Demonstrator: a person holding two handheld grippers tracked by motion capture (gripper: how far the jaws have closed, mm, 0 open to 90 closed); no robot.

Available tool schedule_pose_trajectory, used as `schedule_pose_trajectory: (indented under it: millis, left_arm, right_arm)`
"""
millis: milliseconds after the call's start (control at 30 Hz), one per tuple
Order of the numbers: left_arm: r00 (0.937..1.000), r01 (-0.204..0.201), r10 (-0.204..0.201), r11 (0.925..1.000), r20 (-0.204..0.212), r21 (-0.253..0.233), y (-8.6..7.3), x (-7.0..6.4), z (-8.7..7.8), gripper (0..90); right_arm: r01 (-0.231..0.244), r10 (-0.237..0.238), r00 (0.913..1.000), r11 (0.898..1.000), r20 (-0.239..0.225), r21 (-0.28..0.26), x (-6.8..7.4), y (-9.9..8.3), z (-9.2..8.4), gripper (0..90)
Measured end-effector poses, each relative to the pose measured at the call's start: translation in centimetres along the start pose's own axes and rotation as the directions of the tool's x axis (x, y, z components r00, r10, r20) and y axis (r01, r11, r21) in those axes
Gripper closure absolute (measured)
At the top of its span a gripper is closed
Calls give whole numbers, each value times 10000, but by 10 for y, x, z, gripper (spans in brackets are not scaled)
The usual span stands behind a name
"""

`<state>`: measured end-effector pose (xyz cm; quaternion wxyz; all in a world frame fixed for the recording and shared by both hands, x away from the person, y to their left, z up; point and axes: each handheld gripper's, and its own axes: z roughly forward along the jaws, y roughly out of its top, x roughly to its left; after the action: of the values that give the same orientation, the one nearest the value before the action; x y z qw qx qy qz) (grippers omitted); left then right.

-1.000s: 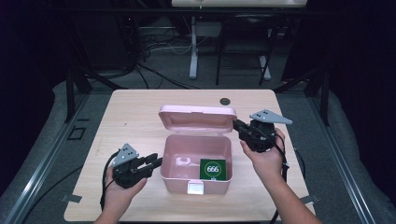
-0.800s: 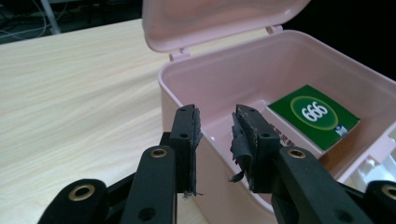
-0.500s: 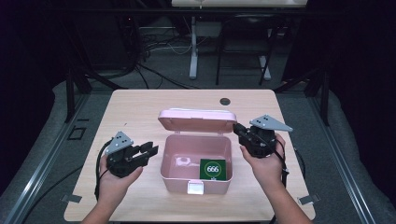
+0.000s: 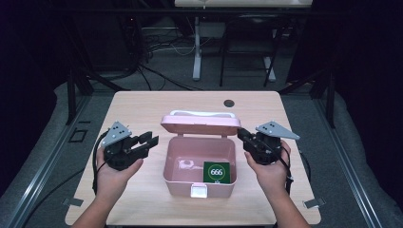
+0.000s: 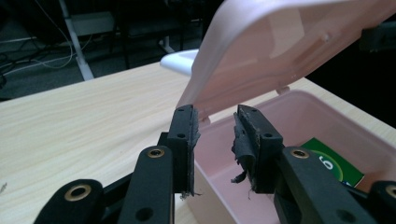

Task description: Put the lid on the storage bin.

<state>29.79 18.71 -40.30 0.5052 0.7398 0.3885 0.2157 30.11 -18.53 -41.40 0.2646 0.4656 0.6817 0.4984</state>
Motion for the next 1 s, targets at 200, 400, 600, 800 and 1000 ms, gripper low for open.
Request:
schedule_pose_trajectory:
  millis: [200,400,600,800,1000]
  left_arm:
    - [9998,-200,199,9997,-85,-132,9,-4,2,661]
    - [9992,-400,398,9990,-105,-184,15,-8,4,658]
    - [9987,-511,511,9987,-82,-74,19,-9,6,699]
    - [9979,-647,647,9979,-74,0,20,-11,8,746]
    - [9979,-651,652,9979,-6,17,21,-12,9,771]
  right_arm:
    - [-99,98,9999,9999,-74,-27,0,-3,-2,852]
    - [-155,154,9998,9999,-116,-70,1,-6,-3,851]
    - [-270,268,9994,9996,-225,-87,-1,-9,-4,850]
    - [-364,362,9988,9993,-322,-79,-1,-11,-5,847]
    - [-330,330,9988,9995,-363,8,-1,-14,-6,840]
